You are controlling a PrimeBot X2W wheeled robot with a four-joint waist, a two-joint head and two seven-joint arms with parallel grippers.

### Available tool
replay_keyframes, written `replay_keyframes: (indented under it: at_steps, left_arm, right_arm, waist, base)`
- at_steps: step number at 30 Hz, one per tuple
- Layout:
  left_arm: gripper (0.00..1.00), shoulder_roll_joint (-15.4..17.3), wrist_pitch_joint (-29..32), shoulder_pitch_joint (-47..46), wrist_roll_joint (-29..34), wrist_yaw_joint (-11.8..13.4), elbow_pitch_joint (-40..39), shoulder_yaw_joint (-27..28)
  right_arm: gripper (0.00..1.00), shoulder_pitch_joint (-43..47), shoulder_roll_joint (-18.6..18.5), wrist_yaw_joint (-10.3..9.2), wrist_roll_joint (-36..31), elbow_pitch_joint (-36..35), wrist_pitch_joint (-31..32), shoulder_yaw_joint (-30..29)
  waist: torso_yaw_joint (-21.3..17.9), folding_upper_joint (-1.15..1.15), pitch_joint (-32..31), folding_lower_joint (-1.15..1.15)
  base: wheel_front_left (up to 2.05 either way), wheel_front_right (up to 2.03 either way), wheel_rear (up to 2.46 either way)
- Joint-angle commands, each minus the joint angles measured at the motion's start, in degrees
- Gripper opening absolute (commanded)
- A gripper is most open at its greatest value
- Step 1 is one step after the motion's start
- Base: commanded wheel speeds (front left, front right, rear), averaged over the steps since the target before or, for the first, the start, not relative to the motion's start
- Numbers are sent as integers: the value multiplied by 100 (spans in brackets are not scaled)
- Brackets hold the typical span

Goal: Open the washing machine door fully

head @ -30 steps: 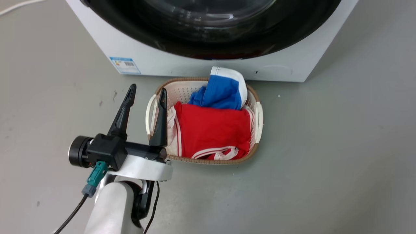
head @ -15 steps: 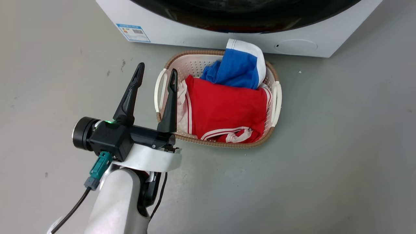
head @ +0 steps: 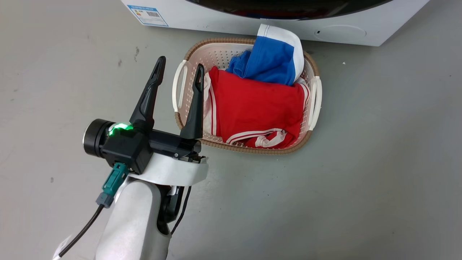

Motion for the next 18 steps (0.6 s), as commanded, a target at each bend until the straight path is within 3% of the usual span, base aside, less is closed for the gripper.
replay_keyframes:
  at_steps: [1,18]
  left_arm:
    - [100,-5,-15,-77,-31,7,-15,-20]
    - [100,-5,-15,-43,9,26,131,-3]
  right_arm:
    - [0,-69,99,3,-111,-45,86,-75]
    - [0,573,434,3,-519,-993,1601,-454]
  waist:
    - [6,0,30,-1]
    - [-60,0,-118,-1]
  base:
    - [0,0,0]
    - [0,0,0]
